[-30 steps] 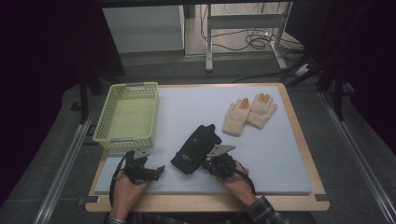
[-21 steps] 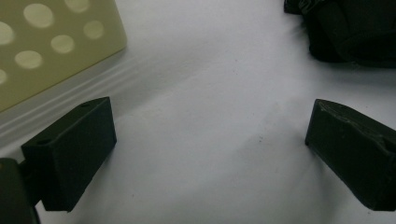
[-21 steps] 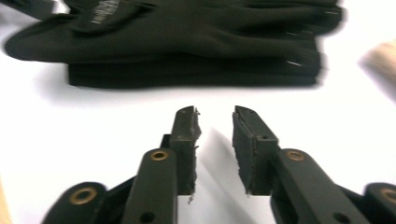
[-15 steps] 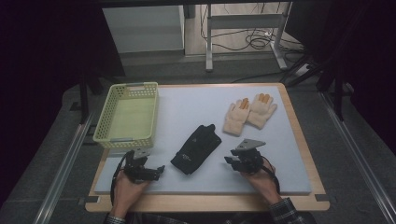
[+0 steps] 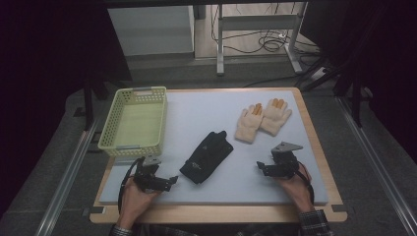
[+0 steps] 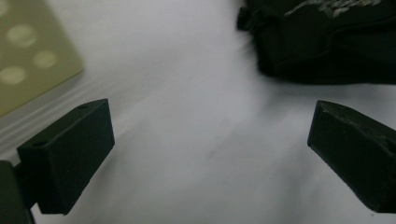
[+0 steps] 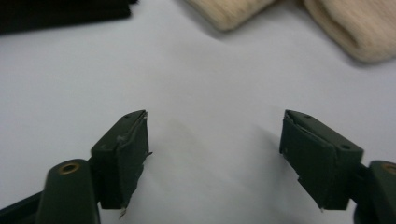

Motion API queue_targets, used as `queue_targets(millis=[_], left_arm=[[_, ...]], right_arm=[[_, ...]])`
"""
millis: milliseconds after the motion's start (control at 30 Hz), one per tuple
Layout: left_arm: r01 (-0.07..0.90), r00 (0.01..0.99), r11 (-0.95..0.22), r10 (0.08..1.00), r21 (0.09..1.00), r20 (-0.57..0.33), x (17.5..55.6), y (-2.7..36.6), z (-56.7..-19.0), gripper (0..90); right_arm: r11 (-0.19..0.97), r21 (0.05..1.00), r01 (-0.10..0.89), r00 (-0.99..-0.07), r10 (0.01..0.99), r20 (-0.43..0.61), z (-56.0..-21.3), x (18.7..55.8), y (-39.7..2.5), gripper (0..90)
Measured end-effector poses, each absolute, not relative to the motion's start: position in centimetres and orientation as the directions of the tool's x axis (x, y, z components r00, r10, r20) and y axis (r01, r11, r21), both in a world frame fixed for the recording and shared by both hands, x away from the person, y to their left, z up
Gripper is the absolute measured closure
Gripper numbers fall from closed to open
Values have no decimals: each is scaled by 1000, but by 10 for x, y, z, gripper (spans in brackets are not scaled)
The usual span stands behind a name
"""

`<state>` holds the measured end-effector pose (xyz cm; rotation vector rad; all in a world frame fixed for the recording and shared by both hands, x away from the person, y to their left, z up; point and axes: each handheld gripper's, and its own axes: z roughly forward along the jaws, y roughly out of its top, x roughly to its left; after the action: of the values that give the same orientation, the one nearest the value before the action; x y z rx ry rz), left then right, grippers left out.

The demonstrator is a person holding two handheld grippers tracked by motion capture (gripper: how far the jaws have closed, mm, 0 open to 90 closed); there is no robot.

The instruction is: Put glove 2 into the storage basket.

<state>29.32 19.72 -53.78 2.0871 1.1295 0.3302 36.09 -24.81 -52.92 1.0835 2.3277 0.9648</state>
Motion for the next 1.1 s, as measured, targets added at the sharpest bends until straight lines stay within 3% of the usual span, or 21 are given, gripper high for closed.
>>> queue_targets(millis=[700, 967, 1100], left_arm=[[573, 695, -456, 711, 681, -108, 339, 116, -503, 0], [554, 717, -497, 693, 667, -79, 347, 86, -503, 0], [561, 696, -525, 718, 640, -21, 351, 78, -512, 0]], right_arm=[[448, 731, 515, -614, 788, -50, -532, 363, -250, 183], [447, 730, 516, -613, 788, -50, -532, 363, -250, 183], [448, 731, 516, -613, 788, -50, -532, 363, -250, 183]])
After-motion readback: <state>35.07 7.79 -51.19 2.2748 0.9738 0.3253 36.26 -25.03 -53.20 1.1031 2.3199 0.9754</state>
